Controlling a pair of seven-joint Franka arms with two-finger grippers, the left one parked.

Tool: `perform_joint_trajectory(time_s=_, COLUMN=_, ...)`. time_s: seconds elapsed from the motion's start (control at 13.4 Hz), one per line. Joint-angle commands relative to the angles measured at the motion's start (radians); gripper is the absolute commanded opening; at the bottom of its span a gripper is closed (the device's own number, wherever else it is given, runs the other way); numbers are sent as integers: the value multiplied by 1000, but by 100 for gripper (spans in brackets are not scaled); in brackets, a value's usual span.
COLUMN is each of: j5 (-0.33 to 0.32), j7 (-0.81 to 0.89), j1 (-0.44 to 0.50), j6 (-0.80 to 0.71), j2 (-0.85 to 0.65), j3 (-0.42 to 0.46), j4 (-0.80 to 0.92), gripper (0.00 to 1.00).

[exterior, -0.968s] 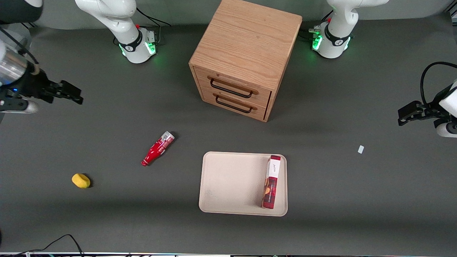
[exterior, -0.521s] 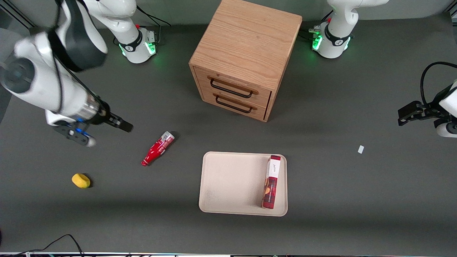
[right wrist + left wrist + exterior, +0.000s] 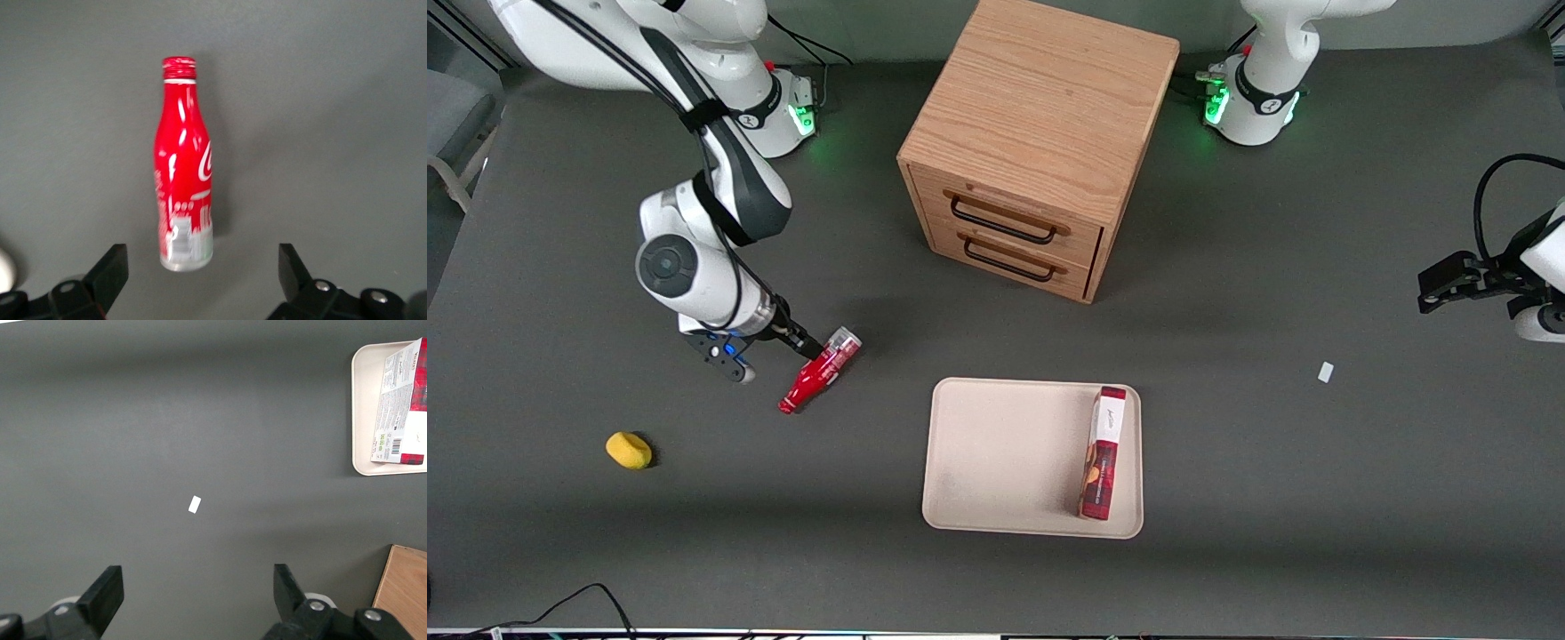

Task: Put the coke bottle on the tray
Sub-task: 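Lower the right gripper and close it around the bottle's body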

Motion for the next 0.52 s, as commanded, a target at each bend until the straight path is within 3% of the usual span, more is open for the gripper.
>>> perform_joint_trajectory(time_s=0.0, j5=-129, j7=141, j1=5, j6=77, j2=112, j3=4, j4=18, gripper=100)
perform_joint_trajectory(time_s=0.45, j5=-137, j7=160, j1=5, j6=191, j2=189, j3=-1, j4=17, gripper=100)
